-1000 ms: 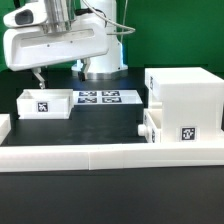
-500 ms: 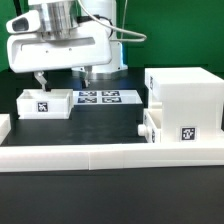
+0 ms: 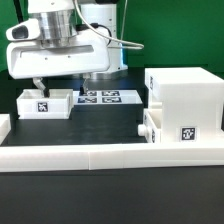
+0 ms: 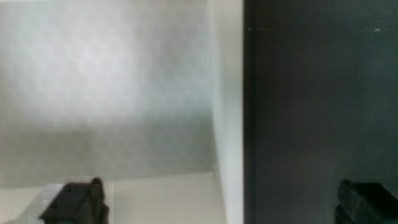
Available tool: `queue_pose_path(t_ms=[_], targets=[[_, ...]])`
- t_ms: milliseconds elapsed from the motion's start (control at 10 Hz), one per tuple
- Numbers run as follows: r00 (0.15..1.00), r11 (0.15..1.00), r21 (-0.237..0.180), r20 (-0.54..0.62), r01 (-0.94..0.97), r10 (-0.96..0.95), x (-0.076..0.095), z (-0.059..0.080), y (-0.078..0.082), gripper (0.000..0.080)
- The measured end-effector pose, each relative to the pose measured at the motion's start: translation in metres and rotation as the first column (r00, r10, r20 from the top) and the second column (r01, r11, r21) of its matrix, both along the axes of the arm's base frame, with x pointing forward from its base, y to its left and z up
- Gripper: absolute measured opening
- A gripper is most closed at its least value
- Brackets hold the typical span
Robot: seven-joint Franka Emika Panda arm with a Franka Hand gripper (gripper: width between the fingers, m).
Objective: Assemble drawer
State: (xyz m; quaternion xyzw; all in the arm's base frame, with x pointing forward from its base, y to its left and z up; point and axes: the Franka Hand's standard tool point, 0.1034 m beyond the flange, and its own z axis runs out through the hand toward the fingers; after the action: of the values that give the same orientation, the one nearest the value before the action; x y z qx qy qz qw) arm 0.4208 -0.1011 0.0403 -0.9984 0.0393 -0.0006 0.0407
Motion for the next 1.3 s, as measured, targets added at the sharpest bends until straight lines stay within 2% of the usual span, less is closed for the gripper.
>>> queue_pose_path(t_ms=[300,500,600,900,1300], targets=[[1.0,1.0,-0.004,0.006,-0.006,0.006,-0.001,-0.002,0.002,0.0649],[0.999,0.999,-0.023,0.022,-0.035,0.035,-0.019,-0.018,0.016,0.0649],[0.999,0.999,-0.026,0.017,-0.042,0.043,-0.028,-0.025,0.018,0.0649],[0.996,0.996,-0.037,0.027,-0.081,0.082,-0.04,-0.034,0.018,0.0649],[0.995,0.995,-0.04,0.031,-0.093,0.094,-0.042,-0.035,0.01,0.0649]])
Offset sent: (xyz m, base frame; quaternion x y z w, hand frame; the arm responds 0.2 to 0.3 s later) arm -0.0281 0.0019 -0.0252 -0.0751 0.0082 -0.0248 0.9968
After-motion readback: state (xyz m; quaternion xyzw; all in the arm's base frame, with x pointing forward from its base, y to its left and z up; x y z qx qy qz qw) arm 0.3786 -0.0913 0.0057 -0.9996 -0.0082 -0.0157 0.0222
